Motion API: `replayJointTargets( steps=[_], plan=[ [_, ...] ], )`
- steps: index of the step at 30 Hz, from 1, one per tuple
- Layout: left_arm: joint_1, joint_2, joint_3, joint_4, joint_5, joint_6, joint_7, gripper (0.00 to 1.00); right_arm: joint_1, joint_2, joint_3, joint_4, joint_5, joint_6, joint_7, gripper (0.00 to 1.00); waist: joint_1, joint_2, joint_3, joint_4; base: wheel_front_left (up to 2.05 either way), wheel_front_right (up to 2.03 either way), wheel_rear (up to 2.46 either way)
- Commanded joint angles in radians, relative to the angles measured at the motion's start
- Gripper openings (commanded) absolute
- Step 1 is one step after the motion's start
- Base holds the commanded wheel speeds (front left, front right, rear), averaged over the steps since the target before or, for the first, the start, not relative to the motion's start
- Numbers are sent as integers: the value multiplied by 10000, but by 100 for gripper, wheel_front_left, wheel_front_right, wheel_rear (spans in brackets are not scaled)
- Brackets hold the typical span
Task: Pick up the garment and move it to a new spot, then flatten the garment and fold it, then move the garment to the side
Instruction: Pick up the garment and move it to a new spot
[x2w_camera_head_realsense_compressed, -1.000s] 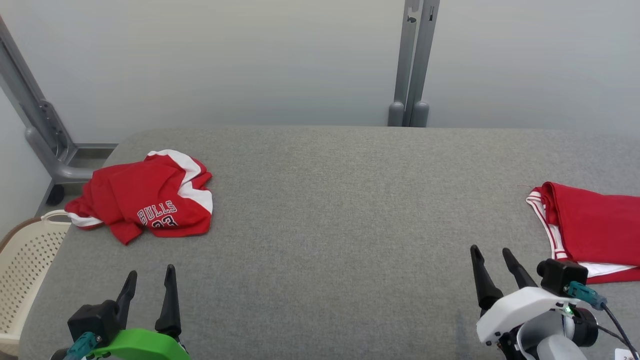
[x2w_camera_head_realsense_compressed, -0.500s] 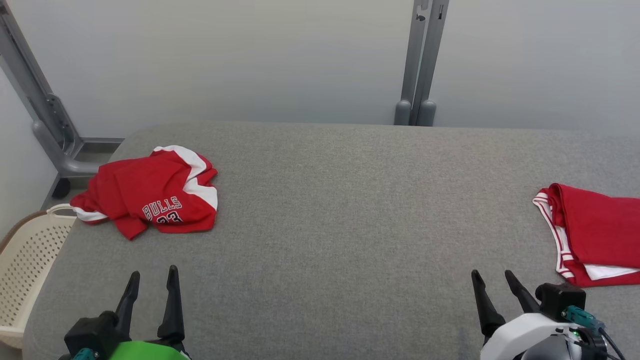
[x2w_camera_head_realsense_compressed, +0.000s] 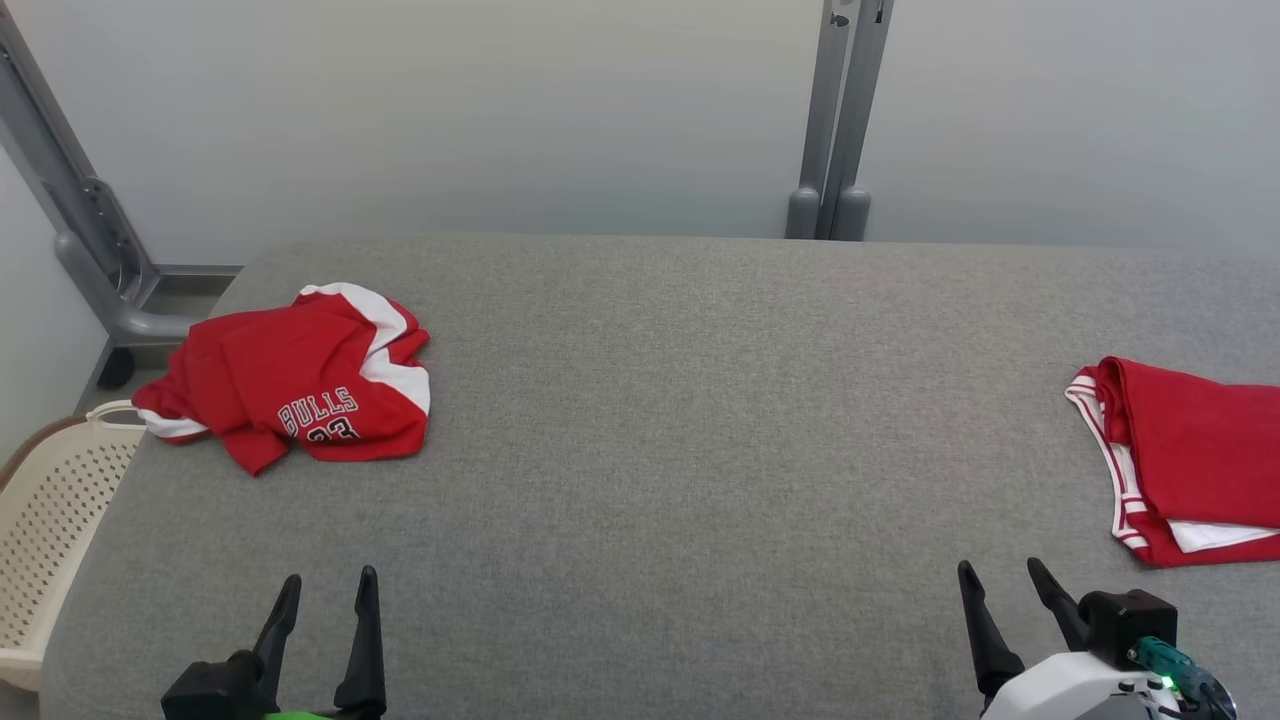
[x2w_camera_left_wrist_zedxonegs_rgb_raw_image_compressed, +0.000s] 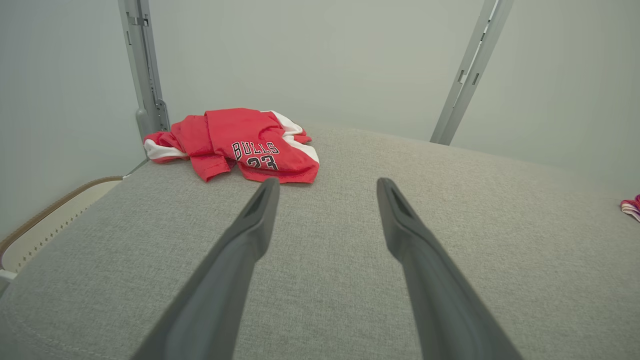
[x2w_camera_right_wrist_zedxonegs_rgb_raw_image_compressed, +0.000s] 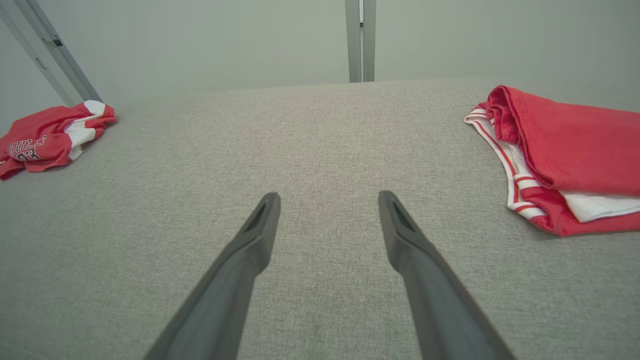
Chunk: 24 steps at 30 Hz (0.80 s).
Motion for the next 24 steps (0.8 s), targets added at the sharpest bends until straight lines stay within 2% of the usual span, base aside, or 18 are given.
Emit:
replayJointTargets(
  steps=[1, 8, 24],
  plan=[
    [13, -53, 95, 61, 130, -105, -30, 100, 106, -25, -50, -46, -147, -2, -51, 100, 0, 0, 13, -10, 0, 0, 0],
    [-141, -257, 347, 371, 400, -398, -31, 100, 195, -27, -241, -225, -472, -2, 71, 100, 0, 0, 37, -72, 0, 0, 0],
    [-300, -521, 728, 660, 764, -703, -31, 100, 222, -26, -222, -467, -443, -2, 112, 100, 0, 0, 112, 112, 0, 0, 0]
  ],
)
